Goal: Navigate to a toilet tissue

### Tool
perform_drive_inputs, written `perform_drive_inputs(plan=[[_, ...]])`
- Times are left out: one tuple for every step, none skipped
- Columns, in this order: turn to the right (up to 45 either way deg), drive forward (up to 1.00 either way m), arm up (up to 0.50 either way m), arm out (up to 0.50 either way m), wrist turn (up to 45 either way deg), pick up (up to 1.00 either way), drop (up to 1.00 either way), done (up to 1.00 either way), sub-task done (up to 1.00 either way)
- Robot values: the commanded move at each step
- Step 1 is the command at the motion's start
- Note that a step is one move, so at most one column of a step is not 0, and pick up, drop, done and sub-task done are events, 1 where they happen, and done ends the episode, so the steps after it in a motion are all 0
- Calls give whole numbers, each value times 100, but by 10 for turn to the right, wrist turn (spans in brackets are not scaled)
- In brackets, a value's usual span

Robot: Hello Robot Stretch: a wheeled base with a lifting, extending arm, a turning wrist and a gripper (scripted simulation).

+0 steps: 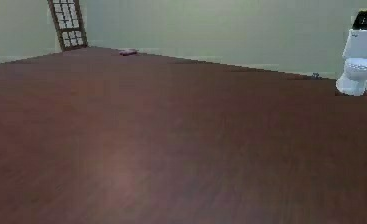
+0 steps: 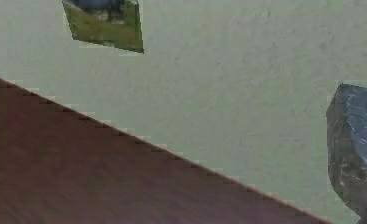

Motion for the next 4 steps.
perform_drive_inputs(plan=[[-450,0,0,0,0,0,0,0,0],[-150,0,0,0,0,0,0,0,0],[0,100,0,0,0,0,0,0,0],[0,100,0,0,0,0,0,0,0]])
